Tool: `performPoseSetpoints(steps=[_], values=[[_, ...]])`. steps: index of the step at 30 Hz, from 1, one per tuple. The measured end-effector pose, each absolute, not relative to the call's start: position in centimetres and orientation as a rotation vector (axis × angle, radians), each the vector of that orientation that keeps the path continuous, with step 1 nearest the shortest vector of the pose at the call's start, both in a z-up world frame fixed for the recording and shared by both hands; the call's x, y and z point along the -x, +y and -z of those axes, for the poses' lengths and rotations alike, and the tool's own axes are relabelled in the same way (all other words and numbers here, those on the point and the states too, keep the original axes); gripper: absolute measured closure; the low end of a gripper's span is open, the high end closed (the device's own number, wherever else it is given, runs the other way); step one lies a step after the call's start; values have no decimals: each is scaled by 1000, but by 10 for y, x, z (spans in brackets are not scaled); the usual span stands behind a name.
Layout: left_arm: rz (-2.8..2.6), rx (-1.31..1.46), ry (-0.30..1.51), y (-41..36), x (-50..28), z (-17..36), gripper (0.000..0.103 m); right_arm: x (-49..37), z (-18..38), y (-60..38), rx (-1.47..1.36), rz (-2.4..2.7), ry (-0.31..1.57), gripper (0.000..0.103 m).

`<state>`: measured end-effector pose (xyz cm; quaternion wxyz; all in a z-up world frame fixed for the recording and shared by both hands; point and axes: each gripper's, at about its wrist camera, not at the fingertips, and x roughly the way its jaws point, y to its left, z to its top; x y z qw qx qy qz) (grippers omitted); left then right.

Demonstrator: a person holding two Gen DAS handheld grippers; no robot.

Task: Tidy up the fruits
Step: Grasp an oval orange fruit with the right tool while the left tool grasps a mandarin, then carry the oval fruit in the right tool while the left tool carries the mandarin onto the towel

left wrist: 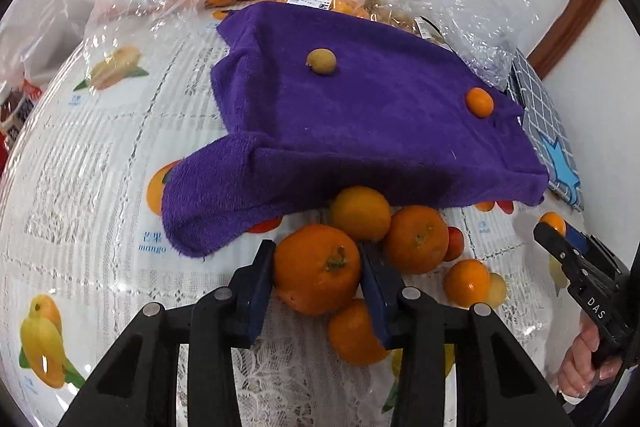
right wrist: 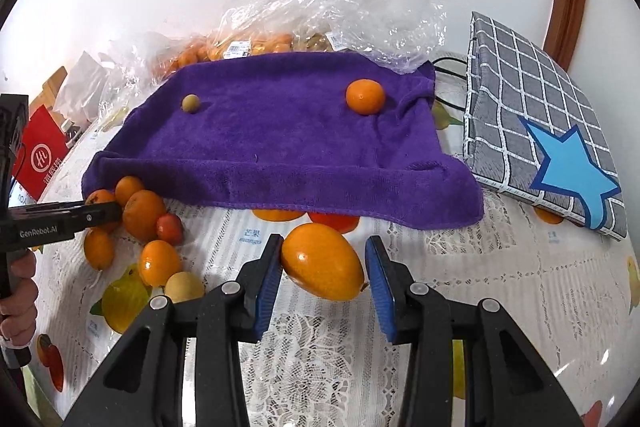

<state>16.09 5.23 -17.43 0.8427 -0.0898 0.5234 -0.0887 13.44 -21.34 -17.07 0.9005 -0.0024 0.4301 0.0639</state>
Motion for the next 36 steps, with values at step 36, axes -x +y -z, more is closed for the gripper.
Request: performPoseSetpoints(steps=[36], values=[[157, 232, 965, 59, -177, 96, 64, -143, 103, -244, -29, -80, 780, 62]])
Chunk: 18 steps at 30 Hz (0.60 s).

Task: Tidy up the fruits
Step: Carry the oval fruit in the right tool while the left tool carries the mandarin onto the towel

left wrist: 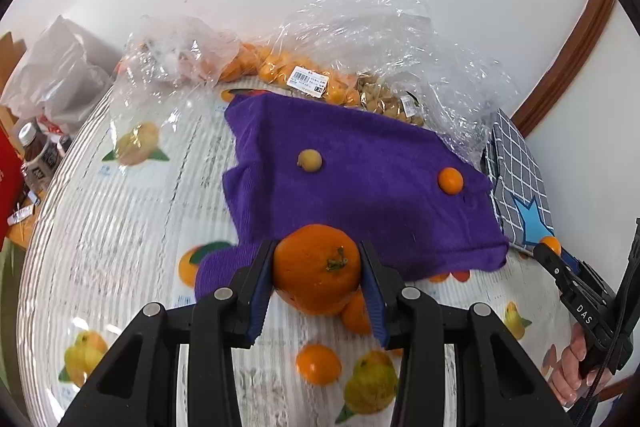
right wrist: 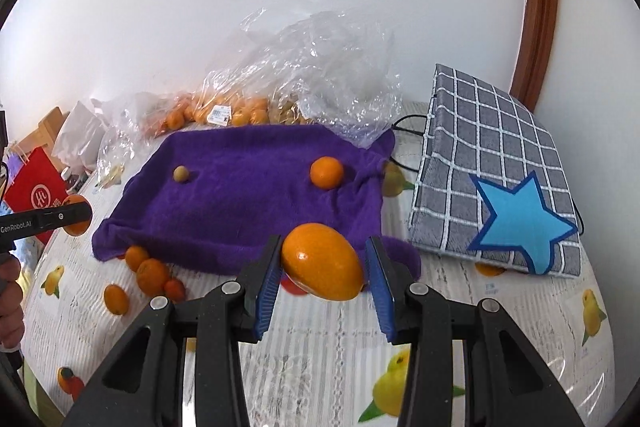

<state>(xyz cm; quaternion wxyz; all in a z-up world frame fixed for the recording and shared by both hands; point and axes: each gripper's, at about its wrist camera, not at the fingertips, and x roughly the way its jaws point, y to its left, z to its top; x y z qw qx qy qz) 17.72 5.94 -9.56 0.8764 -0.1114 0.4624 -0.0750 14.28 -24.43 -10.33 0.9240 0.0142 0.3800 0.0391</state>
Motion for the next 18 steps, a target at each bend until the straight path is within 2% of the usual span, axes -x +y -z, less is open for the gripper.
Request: performPoseSetpoints(steps=[18], values=[[161, 195, 1001, 44, -258, 121, 64, -235, 147, -240, -42, -108, 849, 62]])
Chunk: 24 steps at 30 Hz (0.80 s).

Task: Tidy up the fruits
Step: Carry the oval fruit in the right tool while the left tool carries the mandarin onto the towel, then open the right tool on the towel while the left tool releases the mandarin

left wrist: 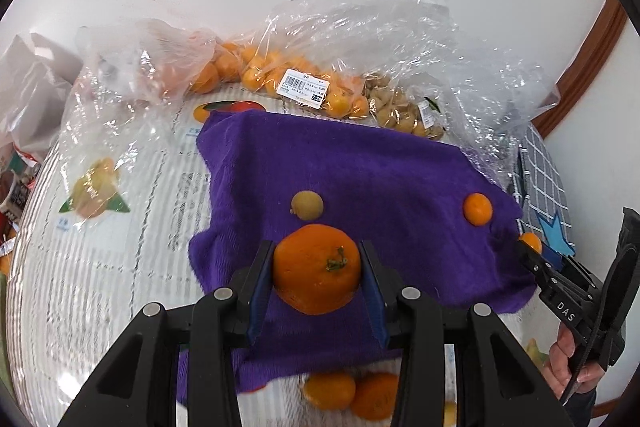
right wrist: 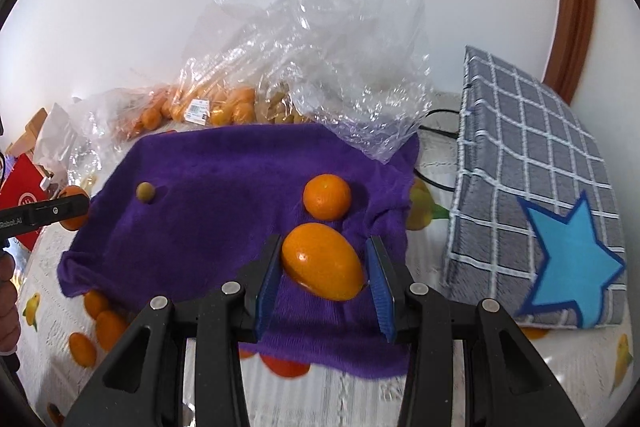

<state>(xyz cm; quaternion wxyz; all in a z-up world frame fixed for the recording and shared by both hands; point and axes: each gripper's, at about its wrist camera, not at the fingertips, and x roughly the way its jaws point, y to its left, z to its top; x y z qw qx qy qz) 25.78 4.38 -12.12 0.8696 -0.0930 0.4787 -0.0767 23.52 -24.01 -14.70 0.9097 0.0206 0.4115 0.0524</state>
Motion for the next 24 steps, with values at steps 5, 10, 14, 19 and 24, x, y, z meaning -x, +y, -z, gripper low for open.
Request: performPoseSetpoints(steps=[5, 10, 14, 19, 24], values=[[155, 136, 1010, 34, -267, 130, 64, -255, 163, -239, -42, -123, 867, 62], [145, 116, 1021, 32, -270, 140, 64, -263, 172, -231, -7, -139, 877, 62], [146, 103, 1025, 30, -271, 147, 64, -263, 178, -225, 23, -142, 881, 62], [157, 104, 1039, 29, -271, 155, 64, -266, 184, -223, 30, -143, 900, 61], [166, 113, 1056, 28, -272, 163, 63, -267, 189, -220, 57, -133, 918, 61]])
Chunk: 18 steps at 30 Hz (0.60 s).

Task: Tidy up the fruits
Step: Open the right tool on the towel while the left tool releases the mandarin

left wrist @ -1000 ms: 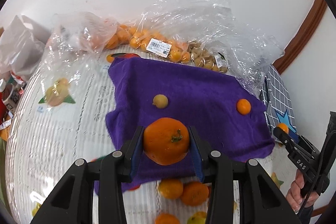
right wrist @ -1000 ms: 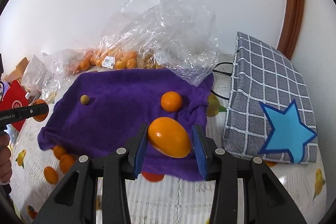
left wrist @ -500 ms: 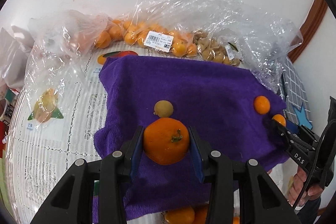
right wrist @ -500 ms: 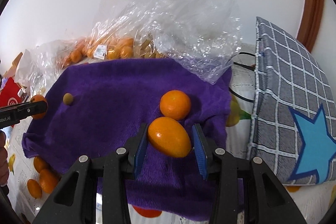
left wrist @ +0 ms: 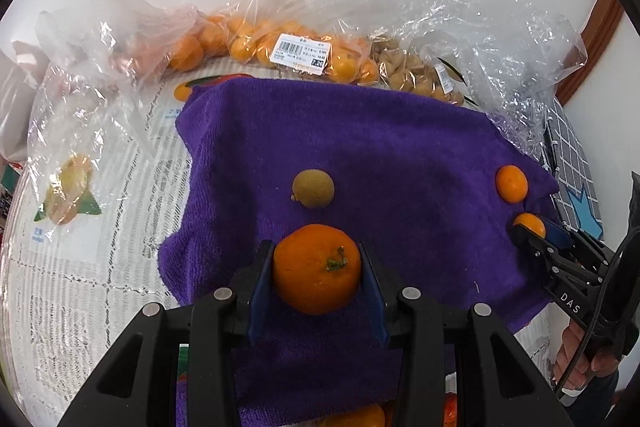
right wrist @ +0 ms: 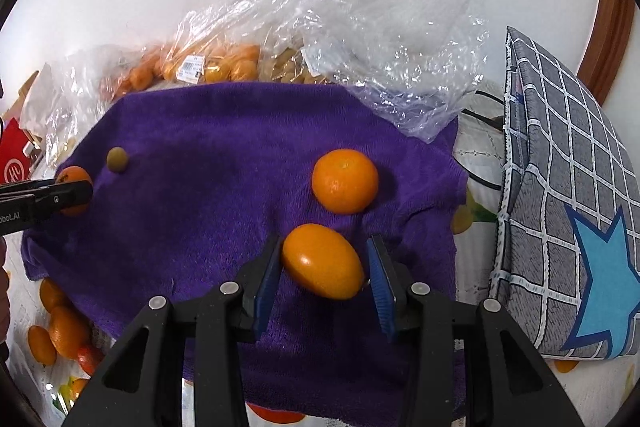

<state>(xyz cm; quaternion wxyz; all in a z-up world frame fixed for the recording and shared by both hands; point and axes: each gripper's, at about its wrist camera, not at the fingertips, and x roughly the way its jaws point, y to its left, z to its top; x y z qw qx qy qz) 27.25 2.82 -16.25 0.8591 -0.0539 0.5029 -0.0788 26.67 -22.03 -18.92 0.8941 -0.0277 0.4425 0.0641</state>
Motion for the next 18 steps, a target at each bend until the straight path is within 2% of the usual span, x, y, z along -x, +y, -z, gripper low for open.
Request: performPoseSetpoints(steps=[3, 6, 7, 9, 11, 18], values=[[167, 117, 1067, 27, -274, 164, 63, -264, 189, -219, 70, -134, 914, 60], [176, 121, 1076, 26, -273, 162, 62, -260, 184, -217, 74, -139, 907, 51], [177, 120, 1076, 25, -272, 160, 61, -257, 181, -218, 76, -134, 901, 49], [179, 121, 1062, 25, -268, 153, 52, -250, 175, -219, 73, -133, 891, 44], [181, 120, 1044, 24, -262, 143, 50, -242, 167, -220, 68, -126, 880, 39], [184, 100, 965, 26, -227, 107, 50, -207, 137, -229, 44, -97, 842, 36]])
